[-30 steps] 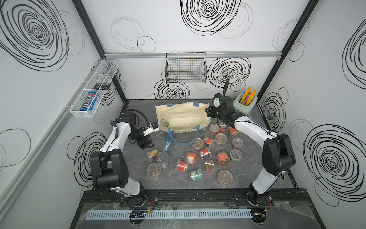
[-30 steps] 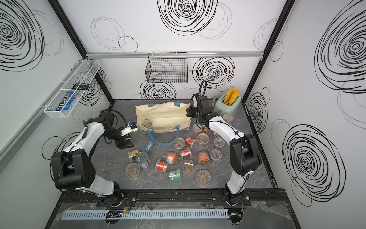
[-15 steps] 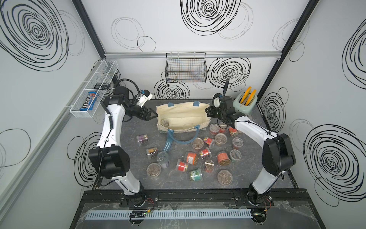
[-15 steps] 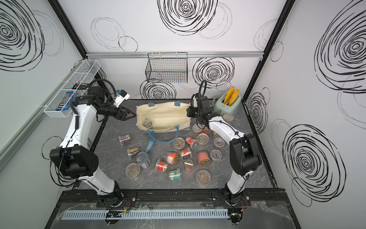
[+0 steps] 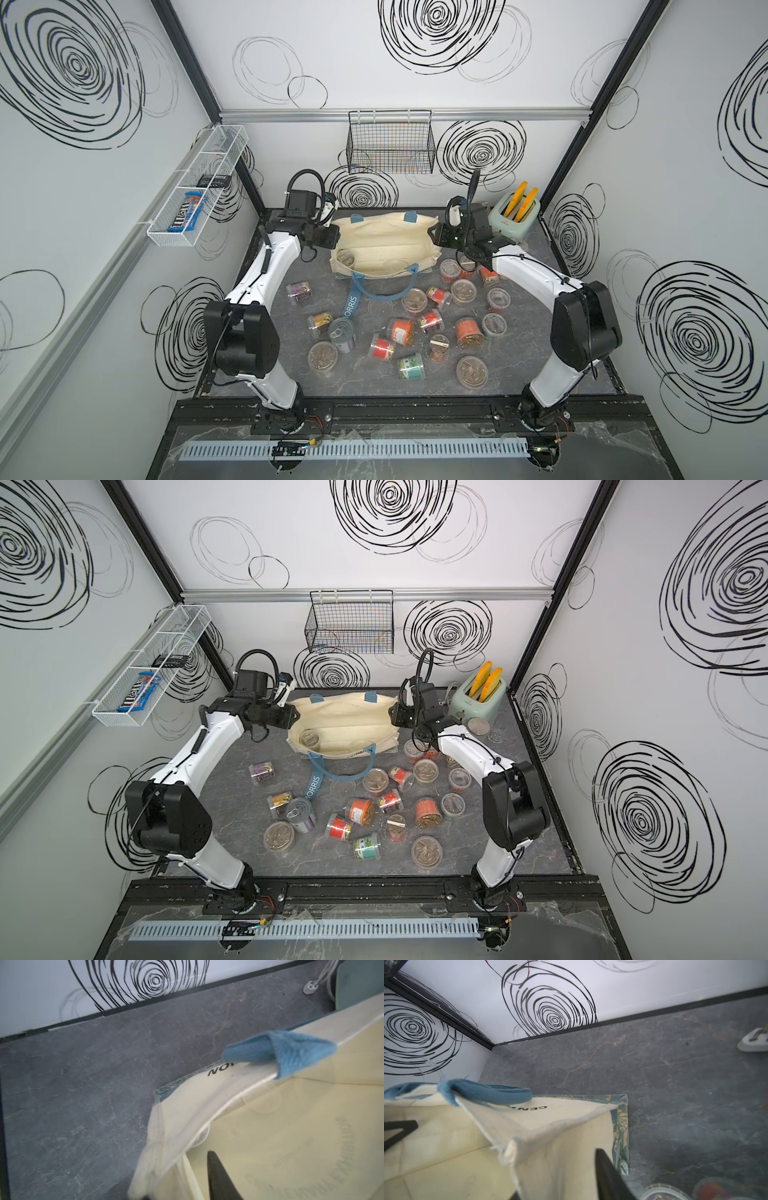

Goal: Take out the seed jars from the canvas bag
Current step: Adjust the canvas bag at the center of the board.

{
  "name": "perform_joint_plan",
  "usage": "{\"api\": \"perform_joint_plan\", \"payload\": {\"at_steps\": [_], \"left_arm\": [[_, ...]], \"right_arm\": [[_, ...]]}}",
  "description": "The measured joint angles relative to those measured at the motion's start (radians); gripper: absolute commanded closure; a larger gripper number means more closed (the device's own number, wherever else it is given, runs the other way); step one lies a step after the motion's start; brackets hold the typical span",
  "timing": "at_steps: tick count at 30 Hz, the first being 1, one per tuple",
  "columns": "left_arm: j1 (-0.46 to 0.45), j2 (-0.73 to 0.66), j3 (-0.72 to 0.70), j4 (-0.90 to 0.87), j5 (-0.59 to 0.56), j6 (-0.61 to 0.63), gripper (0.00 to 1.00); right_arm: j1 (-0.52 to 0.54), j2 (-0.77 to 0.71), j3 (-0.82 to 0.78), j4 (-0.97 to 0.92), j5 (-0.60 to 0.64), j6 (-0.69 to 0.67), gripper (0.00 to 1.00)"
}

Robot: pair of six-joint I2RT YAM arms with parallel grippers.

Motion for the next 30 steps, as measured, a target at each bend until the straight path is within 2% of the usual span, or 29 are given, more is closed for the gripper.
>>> {"api": "perform_joint_plan", "payload": {"at_steps": [1,3,5,7,11,16,18,21,23,25,30], "left_arm": [[0.0,0.0,0.0,0.013,0.004,0.003,1.0],[-0.001,-0.002,-0.01,0.046,0.024,0.007,1.0],[-0.006,-0.016,-0.042,0.095,0.045,0.024,1.0],[-0.016,-0.044,-0.097,0.143,0.064,0.05,1.0],[-0.039,-0.111,-0.202,0.207,0.108,0.107,1.0],[-0.038,-0.162,-0.283,0.266,0.148,0.149,1.0],[-0.038,-0.173,-0.309,0.287,0.151,0.154,1.0],[-0.023,-0.18,-0.328,0.316,0.16,0.15,1.0],[-0.008,-0.188,-0.339,0.34,0.169,0.14,1.0],[0.011,-0.205,-0.363,0.375,0.178,0.122,1.0],[0.03,-0.217,-0.378,0.417,0.178,0.069,1.0]], "right_arm": [[0.0,-0.004,0.0,-0.001,-0.008,-0.02,0.32],[0.0,-0.016,0.0,0.0,-0.035,-0.074,0.32],[0.009,-0.042,0.0,0.005,-0.052,-0.155,0.28],[0.043,-0.084,0.0,0.015,-0.048,-0.284,0.24],[0.156,-0.154,0.013,0.042,-0.052,-0.573,0.25],[0.278,-0.174,0.016,0.066,-0.033,-0.918,0.23],[0.302,-0.172,0.009,0.065,0.016,-0.989,0.24],[0.306,-0.175,0.002,0.069,0.102,-1.003,0.19],[0.278,-0.189,-0.029,0.083,0.148,-0.988,0.08],[0.229,-0.211,-0.078,0.084,0.196,-0.961,0.03],[0.101,-0.235,-0.14,0.075,0.21,-0.856,0.01]]}}
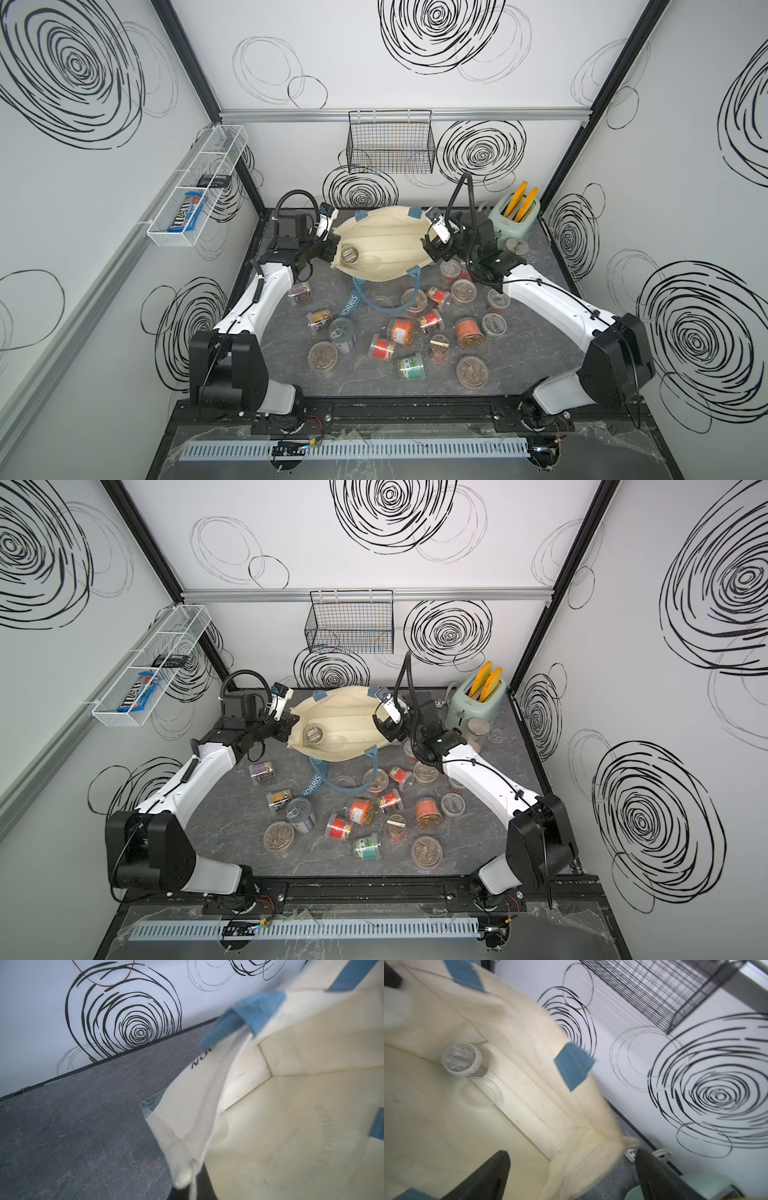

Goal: Take out the seed jars from the canvas bag
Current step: Adjust the canvas bag at the center of the board.

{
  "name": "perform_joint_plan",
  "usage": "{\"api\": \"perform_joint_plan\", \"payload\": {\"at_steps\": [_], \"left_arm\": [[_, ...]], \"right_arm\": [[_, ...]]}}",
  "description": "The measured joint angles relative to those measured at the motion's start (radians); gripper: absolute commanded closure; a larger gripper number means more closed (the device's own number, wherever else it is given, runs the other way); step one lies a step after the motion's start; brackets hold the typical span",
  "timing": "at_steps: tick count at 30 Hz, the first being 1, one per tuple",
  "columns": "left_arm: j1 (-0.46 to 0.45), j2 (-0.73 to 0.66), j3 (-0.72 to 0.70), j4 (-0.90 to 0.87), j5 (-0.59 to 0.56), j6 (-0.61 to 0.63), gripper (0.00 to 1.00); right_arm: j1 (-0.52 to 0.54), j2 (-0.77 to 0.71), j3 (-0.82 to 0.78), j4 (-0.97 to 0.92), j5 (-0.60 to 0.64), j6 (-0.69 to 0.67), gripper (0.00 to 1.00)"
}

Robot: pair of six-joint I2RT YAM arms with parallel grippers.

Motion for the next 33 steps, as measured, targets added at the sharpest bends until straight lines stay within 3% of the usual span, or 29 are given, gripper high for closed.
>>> {"api": "perform_joint_plan", "payload": {"at_steps": [5,8,12,14,21,27,33], "left_arm": [[-0.001,0.0,-0.012,0.058,0.0,-0.033,1.0],[-0.006,-0.005,-0.039,0.094,0.001,-0.029,1.0],[-0.01,-0.023,-0.082,0.11,0.018,-0.01,1.0],[-0.009,-0.035,-0.102,0.115,0.032,0.003,1.0],[-0.005,-0.076,-0.17,0.141,0.095,0.055,1.0],[0.024,-0.084,-0.184,0.145,0.153,0.062,1.0],[0.031,-0.094,-0.213,0.15,0.179,0.063,1.0]], "right_arm": [[-0.053,-0.033,-0.013,0.004,-0.084,0.032,0.04],[-0.029,-0.089,-0.045,0.021,-0.185,-0.004,0.12],[0.085,-0.122,-0.042,0.05,-0.28,-0.126,0.29],[0.156,-0.113,-0.037,0.058,-0.302,-0.204,0.31],[0.329,0.039,-0.011,0.064,-0.273,-0.502,0.24],[0.343,0.227,0.057,0.064,-0.196,-0.646,0.23],[0.343,0.414,0.212,0.061,-0.142,-0.689,0.26]]}}
